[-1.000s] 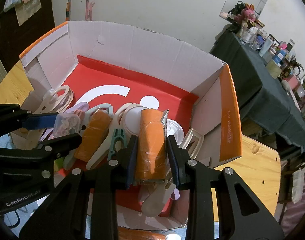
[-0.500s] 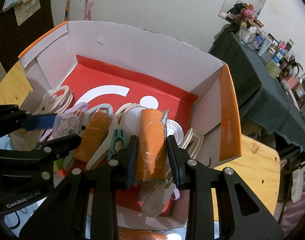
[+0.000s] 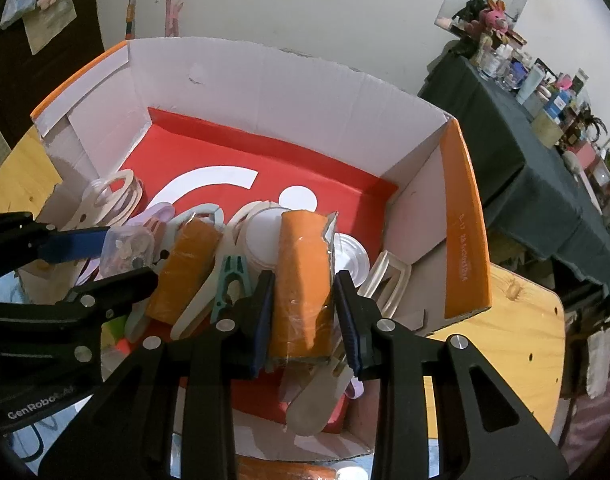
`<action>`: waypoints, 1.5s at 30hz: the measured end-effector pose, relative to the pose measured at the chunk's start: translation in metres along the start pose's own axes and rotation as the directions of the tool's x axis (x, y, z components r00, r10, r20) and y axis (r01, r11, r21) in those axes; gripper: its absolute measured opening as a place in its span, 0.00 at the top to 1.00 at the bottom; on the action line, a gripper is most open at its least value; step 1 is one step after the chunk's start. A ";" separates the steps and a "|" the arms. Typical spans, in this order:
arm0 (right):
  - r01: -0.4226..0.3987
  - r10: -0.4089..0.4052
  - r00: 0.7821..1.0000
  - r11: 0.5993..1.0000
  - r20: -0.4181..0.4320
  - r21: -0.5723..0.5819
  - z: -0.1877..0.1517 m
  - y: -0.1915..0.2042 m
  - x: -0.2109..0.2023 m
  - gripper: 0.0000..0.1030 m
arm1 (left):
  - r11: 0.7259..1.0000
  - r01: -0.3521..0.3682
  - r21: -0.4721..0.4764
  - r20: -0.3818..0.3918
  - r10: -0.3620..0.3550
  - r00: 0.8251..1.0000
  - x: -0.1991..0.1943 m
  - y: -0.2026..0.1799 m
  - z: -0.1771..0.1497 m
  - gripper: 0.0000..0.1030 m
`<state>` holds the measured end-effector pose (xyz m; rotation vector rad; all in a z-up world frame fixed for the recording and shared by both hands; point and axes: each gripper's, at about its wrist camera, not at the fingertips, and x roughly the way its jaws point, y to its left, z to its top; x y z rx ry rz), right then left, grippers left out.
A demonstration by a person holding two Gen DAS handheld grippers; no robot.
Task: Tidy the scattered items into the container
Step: 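Lower clear box and orange packet into the box with both grippers, then open both grippers to release the items and lift away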
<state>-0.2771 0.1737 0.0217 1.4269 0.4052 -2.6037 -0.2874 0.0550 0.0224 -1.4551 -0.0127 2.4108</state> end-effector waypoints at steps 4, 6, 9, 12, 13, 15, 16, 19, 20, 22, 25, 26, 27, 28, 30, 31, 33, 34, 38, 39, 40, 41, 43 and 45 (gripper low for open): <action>0.004 -0.004 1.000 1.000 0.003 0.007 0.001 -0.001 0.000 0.66 | 1.000 0.000 -0.001 0.000 0.000 1.000 0.000 0.000 0.000 0.56; 0.014 -0.014 1.000 1.000 0.021 0.004 0.002 -0.001 -0.003 0.41 | 1.000 0.000 -0.001 0.000 0.000 1.000 -0.001 0.000 0.000 0.56; 0.036 -0.035 0.998 0.999 0.044 -0.008 0.002 0.002 -0.008 0.38 | 1.000 -0.003 0.001 0.006 0.003 1.000 -0.001 0.000 0.000 0.56; 0.024 -0.024 0.999 1.000 0.044 -0.001 0.004 0.000 -0.009 0.38 | 1.000 0.000 0.002 0.010 0.000 1.000 -0.003 0.001 -0.001 0.56; 0.024 -0.024 0.999 1.000 0.045 0.000 0.004 0.000 -0.009 0.38 | 1.000 -0.001 0.003 0.010 0.001 1.000 -0.003 0.000 -0.001 0.56; 0.023 -0.023 0.999 1.000 0.044 0.000 0.004 0.000 -0.009 0.38 | 1.000 -0.001 0.004 0.012 0.001 1.000 -0.004 0.000 0.000 0.56; 0.024 -0.024 0.999 1.000 0.044 0.001 0.004 0.000 -0.009 0.38 | 1.000 0.001 0.005 0.011 -0.001 1.000 -0.004 0.000 0.000 0.56; 0.021 -0.021 0.999 1.000 0.045 0.003 0.004 0.000 -0.010 0.38 | 1.000 0.002 0.005 0.013 -0.003 1.000 -0.004 0.000 0.000 0.56; 0.020 -0.020 0.999 1.000 0.046 0.005 0.004 0.000 -0.011 0.38 | 1.000 0.003 0.005 0.013 -0.003 1.000 -0.005 0.000 0.000 0.56; 0.016 -0.016 0.999 1.000 0.048 0.008 0.005 -0.001 -0.011 0.38 | 1.000 0.004 0.005 0.016 -0.004 1.000 -0.006 0.000 0.000 0.56; 0.005 -0.006 0.998 1.000 0.059 0.018 0.005 -0.001 -0.014 0.38 | 1.000 -0.001 0.006 0.024 0.000 1.000 -0.010 -0.001 0.000 0.56; 0.002 -0.003 0.998 1.000 0.063 0.020 0.005 -0.001 -0.016 0.38 | 1.000 -0.005 0.009 0.029 0.004 1.000 -0.012 -0.001 0.000 0.56; 0.000 -0.002 0.998 1.000 0.065 0.021 0.005 -0.001 -0.016 0.38 | 1.000 -0.013 0.011 0.037 0.012 0.999 -0.014 -0.001 0.001 0.55; -0.001 -0.001 0.998 1.000 0.068 0.021 0.005 -0.001 -0.017 0.38 | 1.000 -0.018 0.013 0.043 0.018 0.999 -0.016 -0.002 0.000 0.55; -0.004 0.002 0.997 1.000 0.075 0.026 0.006 -0.001 -0.019 0.38 | 1.000 -0.023 0.016 0.053 0.022 0.998 -0.020 -0.003 0.000 0.54; -0.005 0.003 0.997 1.000 0.079 0.030 0.006 -0.001 -0.020 0.38 | 1.000 -0.023 0.016 0.057 0.022 0.998 -0.022 -0.004 0.000 0.54; -0.012 0.008 0.996 0.999 0.085 0.036 0.006 -0.002 -0.022 0.38 | 1.000 -0.025 0.019 0.066 0.024 0.998 -0.025 -0.005 0.000 0.52; -0.015 0.011 0.996 0.999 0.087 0.040 0.006 -0.003 -0.023 0.38 | 0.999 -0.028 0.021 0.072 0.026 0.997 -0.028 -0.005 0.000 0.51; -0.028 0.022 0.995 0.998 0.102 0.052 0.006 -0.004 -0.029 0.38 | 0.998 -0.046 0.032 0.094 0.043 0.995 -0.036 -0.008 -0.001 0.50; -0.028 0.023 0.994 0.998 0.105 0.053 0.005 -0.004 -0.031 0.38 | 0.998 -0.048 0.032 0.098 0.045 0.994 -0.038 -0.009 -0.001 0.49; -0.029 0.023 0.994 0.998 0.111 0.055 0.005 -0.004 -0.034 0.38 | 0.998 -0.049 0.034 0.101 0.046 0.994 -0.040 -0.010 -0.002 0.49; -0.032 0.026 0.993 0.998 0.116 0.058 0.005 -0.005 -0.036 0.38 | 0.998 -0.050 0.037 0.107 0.046 0.993 -0.043 -0.011 -0.002 0.49; -0.040 0.032 0.991 0.997 0.128 0.064 0.004 -0.005 -0.042 0.38 | 0.998 -0.054 0.039 0.116 0.049 0.992 -0.048 -0.013 -0.002 0.49; -0.047 0.037 0.989 0.997 0.140 0.069 0.003 -0.006 -0.048 0.38 | 0.997 -0.057 0.043 0.130 0.051 0.990 -0.055 -0.014 -0.004 0.48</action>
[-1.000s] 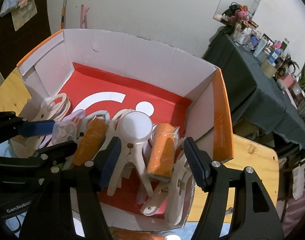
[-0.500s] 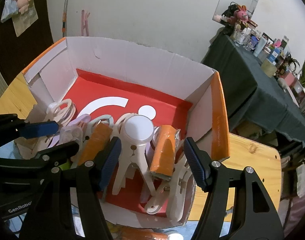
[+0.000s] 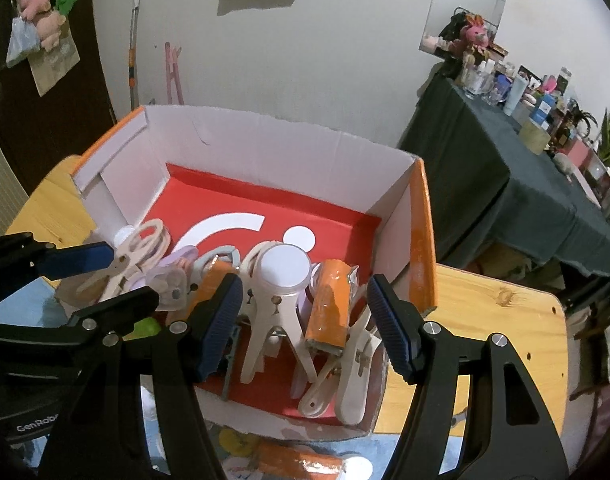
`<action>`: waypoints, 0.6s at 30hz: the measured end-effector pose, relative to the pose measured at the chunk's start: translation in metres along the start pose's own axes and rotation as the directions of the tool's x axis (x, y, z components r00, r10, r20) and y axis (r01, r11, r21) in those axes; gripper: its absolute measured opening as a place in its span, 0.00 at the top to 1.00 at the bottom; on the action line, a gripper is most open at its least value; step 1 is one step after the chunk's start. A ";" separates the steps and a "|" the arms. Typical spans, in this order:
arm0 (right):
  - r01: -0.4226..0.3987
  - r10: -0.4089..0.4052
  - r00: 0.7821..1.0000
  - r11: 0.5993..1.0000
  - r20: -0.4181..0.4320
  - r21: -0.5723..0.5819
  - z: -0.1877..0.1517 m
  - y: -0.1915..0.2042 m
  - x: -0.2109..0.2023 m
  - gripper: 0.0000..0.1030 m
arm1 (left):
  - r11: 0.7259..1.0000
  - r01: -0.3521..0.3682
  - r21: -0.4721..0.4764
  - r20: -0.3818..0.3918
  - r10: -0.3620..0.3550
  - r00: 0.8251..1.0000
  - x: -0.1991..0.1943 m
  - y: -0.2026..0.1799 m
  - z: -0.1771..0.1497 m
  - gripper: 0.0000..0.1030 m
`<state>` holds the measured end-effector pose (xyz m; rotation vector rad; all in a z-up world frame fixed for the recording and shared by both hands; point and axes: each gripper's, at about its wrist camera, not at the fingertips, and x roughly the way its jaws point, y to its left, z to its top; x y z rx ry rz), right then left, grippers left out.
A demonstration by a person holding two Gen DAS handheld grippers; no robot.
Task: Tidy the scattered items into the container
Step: 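Open both grippers to release the items and lift away, then withdraw both grippers from the box back over the towel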
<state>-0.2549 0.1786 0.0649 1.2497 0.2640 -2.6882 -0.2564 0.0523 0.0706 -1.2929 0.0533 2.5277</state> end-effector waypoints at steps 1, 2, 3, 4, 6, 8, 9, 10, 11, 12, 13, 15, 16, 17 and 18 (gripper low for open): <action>-0.003 0.003 1.000 1.000 0.009 0.004 0.000 0.000 -0.005 0.38 | 1.000 -0.001 0.001 0.005 0.001 1.000 -0.003 -0.001 0.000 0.48; -0.004 0.004 1.000 1.000 0.016 0.006 -0.001 0.000 -0.009 0.38 | 1.000 -0.001 0.001 0.011 0.001 1.000 -0.007 -0.002 -0.001 0.47; -0.005 0.005 1.000 1.000 0.026 0.008 -0.001 0.000 -0.014 0.38 | 1.000 0.000 0.003 0.022 0.000 1.000 -0.013 -0.002 -0.002 0.46; -0.007 0.006 0.999 1.000 0.035 0.010 -0.002 0.000 -0.019 0.38 | 1.000 0.000 0.003 0.029 0.000 1.000 -0.017 -0.003 -0.003 0.45; -0.014 0.014 0.998 1.000 0.055 0.015 -0.004 0.000 -0.031 0.38 | 1.000 -0.012 0.011 0.053 0.011 0.999 -0.028 -0.005 -0.005 0.43; -0.022 0.021 0.997 1.000 0.073 0.017 -0.006 0.002 -0.042 0.38 | 1.000 -0.024 0.019 0.072 0.023 0.997 -0.039 -0.008 -0.009 0.42; -0.023 0.021 0.997 1.000 0.079 0.016 -0.007 0.003 -0.046 0.38 | 0.999 -0.026 0.021 0.083 0.025 0.996 -0.045 -0.009 -0.011 0.42; -0.023 0.022 0.996 1.000 0.089 0.016 -0.008 0.004 -0.052 0.38 | 0.999 -0.029 0.023 0.091 0.027 0.995 -0.050 -0.010 -0.013 0.41; -0.025 0.023 0.995 1.000 0.098 0.015 -0.010 0.005 -0.058 0.38 | 0.999 -0.033 0.026 0.101 0.030 0.994 -0.057 -0.011 -0.015 0.40; -0.028 0.026 0.994 1.000 0.108 0.014 -0.012 0.007 -0.065 0.38 | 0.999 -0.036 0.030 0.110 0.033 0.993 -0.062 -0.013 -0.018 0.39; -0.029 0.027 0.993 1.000 0.116 0.013 -0.014 0.008 -0.070 0.38 | 0.999 -0.039 0.033 0.116 0.035 0.993 -0.067 -0.013 -0.020 0.37; -0.030 0.028 0.991 1.000 0.130 0.008 -0.018 0.010 -0.080 0.37 | 0.998 -0.045 0.040 0.133 0.039 0.990 -0.079 -0.015 -0.027 0.35; -0.030 0.029 0.990 1.000 0.139 0.006 -0.022 0.013 -0.086 0.37 | 0.998 -0.046 0.042 0.138 0.040 0.990 -0.084 -0.016 -0.029 0.34; -0.031 0.030 0.989 1.000 0.148 0.005 -0.024 0.014 -0.091 0.35 | 0.998 -0.050 0.044 0.147 0.043 0.988 -0.090 -0.017 -0.034 0.33; -0.031 0.030 0.988 1.000 0.153 0.004 -0.027 0.015 -0.095 0.34 | 0.998 -0.051 0.047 0.152 0.044 0.987 -0.093 -0.018 -0.037 0.32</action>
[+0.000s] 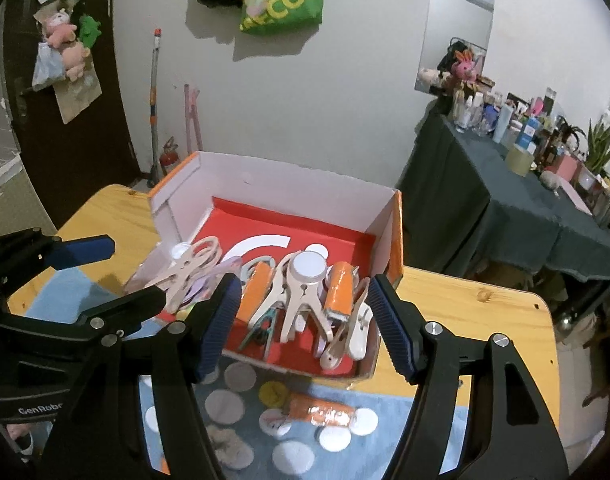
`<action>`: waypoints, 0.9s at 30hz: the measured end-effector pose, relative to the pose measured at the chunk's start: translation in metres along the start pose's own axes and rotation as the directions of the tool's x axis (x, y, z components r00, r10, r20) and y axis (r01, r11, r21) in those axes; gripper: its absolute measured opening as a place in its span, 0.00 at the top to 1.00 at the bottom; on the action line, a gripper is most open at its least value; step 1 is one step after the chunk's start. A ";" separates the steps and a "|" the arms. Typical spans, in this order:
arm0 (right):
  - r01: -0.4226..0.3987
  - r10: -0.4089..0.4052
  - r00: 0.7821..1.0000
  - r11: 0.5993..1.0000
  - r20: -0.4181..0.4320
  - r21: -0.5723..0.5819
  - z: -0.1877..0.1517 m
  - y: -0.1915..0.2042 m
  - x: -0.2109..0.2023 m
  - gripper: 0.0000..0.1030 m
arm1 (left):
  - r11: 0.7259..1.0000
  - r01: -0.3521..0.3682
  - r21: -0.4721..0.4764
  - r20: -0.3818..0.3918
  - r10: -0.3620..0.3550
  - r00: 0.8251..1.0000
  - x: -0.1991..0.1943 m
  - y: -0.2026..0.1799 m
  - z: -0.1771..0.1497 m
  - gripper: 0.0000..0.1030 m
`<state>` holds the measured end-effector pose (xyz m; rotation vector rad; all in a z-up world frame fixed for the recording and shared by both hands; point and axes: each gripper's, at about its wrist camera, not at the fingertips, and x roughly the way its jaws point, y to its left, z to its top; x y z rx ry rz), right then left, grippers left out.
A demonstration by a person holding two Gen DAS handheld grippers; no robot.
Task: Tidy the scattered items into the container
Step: 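Withdraw both grippers from the box back over the towel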
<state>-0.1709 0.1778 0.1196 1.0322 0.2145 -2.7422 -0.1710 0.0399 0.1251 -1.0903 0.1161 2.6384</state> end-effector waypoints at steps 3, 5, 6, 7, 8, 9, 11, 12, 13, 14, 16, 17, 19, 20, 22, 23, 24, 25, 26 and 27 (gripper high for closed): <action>-0.007 0.008 1.000 1.000 0.017 -0.010 -0.009 0.005 -0.016 0.33 | 1.000 -0.007 0.016 0.020 0.006 1.000 -0.015 -0.003 -0.012 0.28; -0.013 0.014 1.000 1.000 0.025 -0.012 -0.016 0.006 -0.023 0.31 | 1.000 -0.010 0.022 0.027 0.010 1.000 -0.021 -0.005 -0.019 0.26; -0.019 0.019 0.999 1.000 0.026 -0.012 -0.020 0.007 -0.027 0.31 | 1.000 -0.009 0.029 0.029 0.008 1.000 -0.025 -0.006 -0.024 0.25; -0.023 0.023 0.999 1.000 0.024 -0.013 -0.024 0.007 -0.029 0.30 | 0.999 -0.008 0.033 0.030 0.007 1.000 -0.027 -0.007 -0.027 0.23; -0.024 0.025 0.999 1.000 0.022 -0.014 -0.029 0.008 -0.031 0.30 | 0.999 -0.007 0.037 0.030 0.005 1.000 -0.030 -0.007 -0.032 0.22; -0.025 0.026 1.000 1.000 0.017 -0.017 -0.034 0.009 -0.032 0.30 | 0.999 -0.005 0.039 0.032 0.004 0.999 -0.032 -0.007 -0.038 0.22; -0.029 0.029 1.000 0.999 0.004 -0.024 -0.044 0.011 -0.032 0.30 | 0.999 0.001 0.040 0.026 -0.002 1.000 -0.035 -0.006 -0.048 0.21; -0.030 0.030 1.000 0.999 -0.003 -0.027 -0.049 0.012 -0.032 0.30 | 0.999 0.005 0.040 0.021 -0.005 1.000 -0.035 -0.006 -0.053 0.20; -0.033 0.032 0.999 0.999 -0.014 -0.027 -0.056 0.013 -0.031 0.30 | 0.999 0.007 0.039 0.016 -0.007 1.000 -0.036 -0.004 -0.058 0.20; -0.034 0.033 0.999 0.999 -0.024 -0.025 -0.061 0.013 -0.029 0.30 | 0.999 0.008 0.039 0.012 -0.009 1.000 -0.036 -0.004 -0.062 0.20; -0.038 0.037 0.998 0.999 -0.049 -0.020 -0.074 0.014 -0.025 0.30 | 0.999 0.011 0.037 -0.003 -0.011 1.000 -0.035 -0.003 -0.072 0.20; -0.042 0.041 0.997 0.999 -0.061 -0.017 -0.079 0.013 -0.022 0.30 | 0.999 0.012 0.034 -0.012 -0.011 1.000 -0.033 -0.002 -0.078 0.20; -0.044 0.043 0.995 0.999 -0.085 -0.007 -0.091 0.012 -0.018 0.30 | 1.000 0.015 0.027 -0.025 -0.014 1.000 -0.030 0.000 -0.087 0.20; -0.045 0.045 0.994 0.999 -0.097 -0.004 -0.097 0.012 -0.015 0.30 | 1.000 0.014 0.022 -0.029 -0.013 0.999 -0.028 0.001 -0.092 0.20; -0.050 0.051 0.992 0.999 -0.113 0.010 -0.107 0.011 -0.010 0.30 | 1.000 0.005 0.010 -0.031 -0.005 0.999 -0.024 0.004 -0.100 0.20; -0.053 0.055 0.992 0.998 -0.117 0.016 -0.111 0.011 -0.009 0.30 | 1.000 0.003 0.000 -0.031 -0.003 1.000 -0.022 0.006 -0.105 0.20; -0.057 0.059 0.991 0.998 -0.124 0.024 -0.116 0.011 -0.007 0.30 | 1.000 0.007 -0.012 -0.030 -0.007 1.000 -0.021 0.008 -0.109 0.20; -0.060 0.064 0.990 0.998 -0.127 0.037 -0.122 0.011 -0.006 0.30 | 1.000 0.011 -0.023 -0.030 -0.012 0.999 -0.020 0.009 -0.112 0.20; -0.063 0.068 0.989 0.997 -0.128 0.049 -0.126 0.011 -0.006 0.30 | 0.999 0.019 -0.040 -0.030 -0.020 0.999 -0.019 0.010 -0.116 0.20; -0.066 0.073 0.988 0.996 -0.133 0.059 -0.130 0.012 -0.006 0.30 | 0.998 0.029 -0.062 -0.031 -0.031 0.999 -0.018 0.012 -0.121 0.20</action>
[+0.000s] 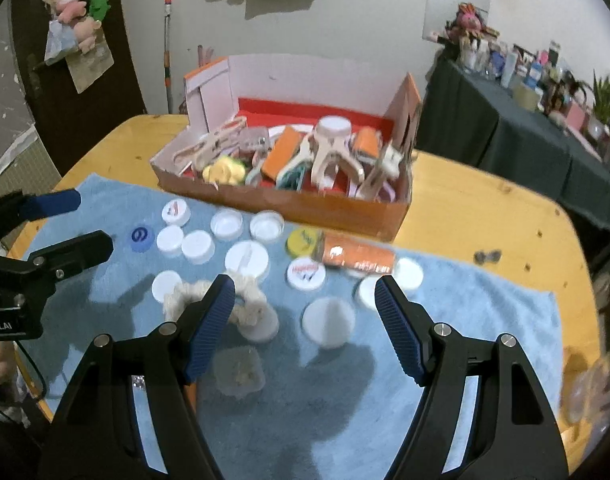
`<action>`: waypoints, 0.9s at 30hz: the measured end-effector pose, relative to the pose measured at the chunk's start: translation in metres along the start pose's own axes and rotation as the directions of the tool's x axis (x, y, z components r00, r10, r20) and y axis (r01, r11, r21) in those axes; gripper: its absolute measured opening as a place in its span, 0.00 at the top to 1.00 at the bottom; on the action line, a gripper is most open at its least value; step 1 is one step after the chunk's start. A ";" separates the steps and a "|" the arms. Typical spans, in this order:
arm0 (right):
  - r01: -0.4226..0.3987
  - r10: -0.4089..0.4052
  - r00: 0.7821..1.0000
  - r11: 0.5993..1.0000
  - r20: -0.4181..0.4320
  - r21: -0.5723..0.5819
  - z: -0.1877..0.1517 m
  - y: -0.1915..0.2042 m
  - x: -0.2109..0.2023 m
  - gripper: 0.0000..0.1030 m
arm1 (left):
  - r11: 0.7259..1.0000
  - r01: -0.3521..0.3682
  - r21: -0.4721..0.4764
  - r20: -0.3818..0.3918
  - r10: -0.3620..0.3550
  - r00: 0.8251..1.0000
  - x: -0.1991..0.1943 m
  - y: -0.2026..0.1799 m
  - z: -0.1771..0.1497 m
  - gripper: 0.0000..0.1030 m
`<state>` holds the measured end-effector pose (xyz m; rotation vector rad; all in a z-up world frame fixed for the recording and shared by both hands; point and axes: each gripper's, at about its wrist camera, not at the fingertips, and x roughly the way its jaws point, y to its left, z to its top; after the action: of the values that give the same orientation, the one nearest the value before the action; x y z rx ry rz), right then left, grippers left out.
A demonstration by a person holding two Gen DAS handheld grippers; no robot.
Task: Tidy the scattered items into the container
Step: 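Withdraw both grippers from the box back over the towel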
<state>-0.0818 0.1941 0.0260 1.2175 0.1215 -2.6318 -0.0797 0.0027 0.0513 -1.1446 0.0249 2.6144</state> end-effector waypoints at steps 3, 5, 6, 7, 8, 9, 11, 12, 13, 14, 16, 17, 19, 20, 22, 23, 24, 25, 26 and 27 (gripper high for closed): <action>-0.015 0.015 1.000 0.999 0.004 0.034 -0.016 0.002 -0.002 0.30 | 0.999 -0.013 -0.038 0.006 0.013 1.000 0.000 0.001 -0.013 0.20; -0.023 0.022 1.000 0.998 0.011 0.056 -0.027 0.004 -0.005 0.30 | 0.998 -0.031 -0.046 0.019 0.032 0.999 -0.001 0.000 -0.023 0.19; -0.023 0.021 1.000 0.998 0.019 0.067 -0.031 0.005 -0.007 0.30 | 0.998 -0.040 -0.050 0.023 0.042 0.999 -0.002 -0.001 -0.028 0.19; -0.019 0.018 1.000 0.997 0.024 0.077 -0.036 0.006 -0.009 0.30 | 0.998 -0.046 -0.050 0.026 0.047 0.999 -0.002 -0.002 -0.031 0.19; -0.016 0.013 0.999 0.997 0.031 0.081 -0.041 0.007 -0.010 0.30 | 0.998 -0.047 -0.047 0.030 0.049 0.998 -0.002 -0.004 -0.035 0.19; -0.014 0.011 0.999 0.996 0.039 0.085 -0.045 0.009 -0.012 0.30 | 0.998 -0.049 -0.045 0.033 0.051 0.998 -0.003 -0.006 -0.037 0.19; -0.014 0.010 0.999 0.995 0.046 0.094 -0.051 0.012 -0.013 0.30 | 0.997 -0.065 -0.041 0.042 0.066 0.997 -0.003 -0.011 -0.044 0.19; -0.017 0.012 0.998 0.995 0.054 0.101 -0.054 0.014 -0.013 0.30 | 0.997 -0.071 -0.039 0.049 0.073 0.996 -0.003 -0.012 -0.047 0.19; -0.017 0.011 0.998 0.994 0.059 0.106 -0.055 0.014 -0.013 0.30 | 0.996 -0.078 -0.039 0.055 0.080 0.995 -0.003 -0.014 -0.049 0.17; -0.012 0.004 0.998 0.994 0.064 0.110 -0.057 0.016 -0.013 0.30 | 0.996 -0.083 -0.040 0.059 0.086 0.995 -0.003 -0.015 -0.050 0.14; 0.013 -0.021 0.997 0.995 0.077 0.103 -0.060 0.020 -0.014 0.30 | 0.995 -0.091 -0.044 0.078 0.094 0.993 -0.006 -0.018 -0.054 0.08; 0.024 -0.032 0.996 0.995 0.083 0.100 -0.062 0.021 -0.014 0.30 | 0.994 -0.099 -0.045 0.084 0.103 0.991 -0.007 -0.019 -0.055 0.06; 0.031 -0.041 0.995 0.994 0.094 0.103 -0.065 0.024 -0.014 0.30 | 0.993 -0.113 -0.041 0.088 0.116 0.989 -0.008 -0.021 -0.057 0.04; 0.029 -0.039 0.995 0.994 0.093 0.108 -0.066 0.025 -0.013 0.30 | 0.993 -0.114 -0.035 0.088 0.116 0.989 -0.009 -0.023 -0.059 0.04; 0.034 -0.046 0.994 0.992 0.096 0.122 -0.068 0.025 -0.013 0.29 | 0.992 -0.122 -0.039 0.087 0.125 0.988 -0.008 -0.023 -0.060 0.04; 0.042 -0.054 0.994 0.991 0.098 0.126 -0.069 0.026 -0.013 0.28 | 0.991 -0.131 -0.040 0.085 0.134 0.987 -0.008 -0.023 -0.061 0.03; 0.047 -0.060 0.993 0.991 0.103 0.127 -0.070 0.026 -0.013 0.28 | 0.990 -0.134 -0.041 0.085 0.137 0.987 -0.008 -0.023 -0.061 0.03; 0.053 -0.067 0.992 0.990 0.107 0.129 -0.071 0.026 -0.013 0.27 | 0.990 -0.136 -0.046 0.086 0.139 0.986 -0.008 -0.022 -0.063 0.02; 0.058 -0.072 0.991 0.990 0.109 0.130 -0.072 0.027 -0.014 0.27 | 0.990 -0.135 -0.048 0.086 0.139 0.987 -0.008 -0.021 -0.064 0.01; 0.062 -0.077 0.990 0.990 0.115 0.130 -0.072 0.028 -0.014 0.27 | 0.990 -0.132 -0.052 0.085 0.136 0.987 -0.008 -0.020 -0.065 0.01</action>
<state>-0.0128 0.1825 -0.0096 1.1081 -0.0251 -2.8033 -0.0230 0.0118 0.0146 -1.0765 0.0246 2.7956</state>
